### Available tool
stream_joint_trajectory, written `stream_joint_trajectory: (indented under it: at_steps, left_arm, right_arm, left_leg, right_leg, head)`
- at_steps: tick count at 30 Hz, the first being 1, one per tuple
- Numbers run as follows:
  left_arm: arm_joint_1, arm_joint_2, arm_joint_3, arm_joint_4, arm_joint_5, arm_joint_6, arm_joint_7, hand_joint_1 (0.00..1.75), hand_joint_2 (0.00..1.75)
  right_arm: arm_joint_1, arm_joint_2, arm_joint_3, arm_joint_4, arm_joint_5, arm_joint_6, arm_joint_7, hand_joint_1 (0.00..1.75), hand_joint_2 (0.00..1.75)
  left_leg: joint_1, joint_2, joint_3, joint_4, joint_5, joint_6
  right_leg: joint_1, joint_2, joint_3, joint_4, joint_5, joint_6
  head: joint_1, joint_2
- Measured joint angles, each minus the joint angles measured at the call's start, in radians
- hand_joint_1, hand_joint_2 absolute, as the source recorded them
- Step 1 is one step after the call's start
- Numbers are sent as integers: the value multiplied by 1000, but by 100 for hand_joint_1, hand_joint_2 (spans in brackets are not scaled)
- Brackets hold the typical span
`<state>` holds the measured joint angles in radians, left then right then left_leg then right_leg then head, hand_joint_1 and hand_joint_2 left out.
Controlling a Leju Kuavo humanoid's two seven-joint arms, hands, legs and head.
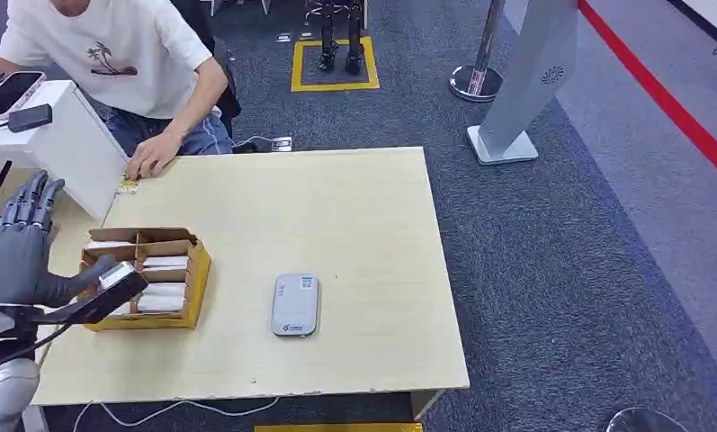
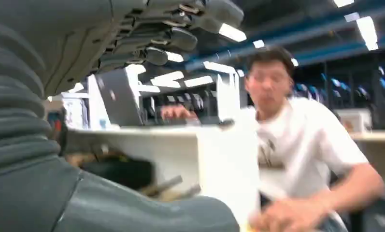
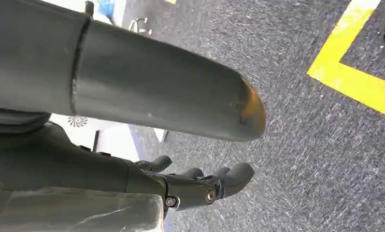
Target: Pass the card to the sensor for recognition and then transmit it.
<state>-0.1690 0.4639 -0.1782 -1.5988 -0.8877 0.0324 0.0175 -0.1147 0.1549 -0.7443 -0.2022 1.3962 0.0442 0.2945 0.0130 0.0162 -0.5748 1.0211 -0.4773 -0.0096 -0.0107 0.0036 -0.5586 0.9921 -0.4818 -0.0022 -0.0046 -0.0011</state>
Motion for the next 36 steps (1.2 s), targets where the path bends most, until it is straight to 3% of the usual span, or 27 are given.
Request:
stream_joint_trajectory:
  at_steps: [7, 22, 30, 34, 36]
  left_arm:
    - [92, 31, -141, -92, 40, -30, -13, 0, 175]
    - [156, 79, -188, -152, 80, -30, -19, 0, 175]
    - [268, 182, -187, -233, 148, -51, 13, 0, 175]
    - [360, 250, -128, -266, 132, -50, 110, 0, 175]
    - [392, 272, -88, -270, 130, -50, 131, 0, 175]
  right_arm:
    - [22, -5, -21, 0, -23, -18, -11, 0, 0]
    - [30, -10, -35, 0, -26, -20, -14, 0, 0]
    - [31, -15, -44, 0, -27, -20, -16, 0, 0]
    - [34, -17, -45, 0, -26, -22, -15, 0, 0]
    - [35, -17, -45, 0, -26, -22, -11, 0, 0]
  left_leg:
    - [0, 0, 0, 0, 0, 0]
    - [0, 0, 0, 0, 0, 0]
    - [0, 0, -1, 0, 0, 0]
    - [1, 0, 0, -1, -1, -1]
    - [1, -1, 0, -1, -1, -1]
  right_leg:
    - [0, 0, 0, 0, 0, 0]
    - [0, -1, 0, 0, 0, 0]
    - [0, -1, 0, 0, -1, 0]
    - [0, 0, 0, 0, -1, 0]
    - [0, -1, 0, 0, -1, 0]
  head:
    - [0, 0]
    - [0, 0]
    - [0, 0]
    - [0, 0]
    - [0, 0]
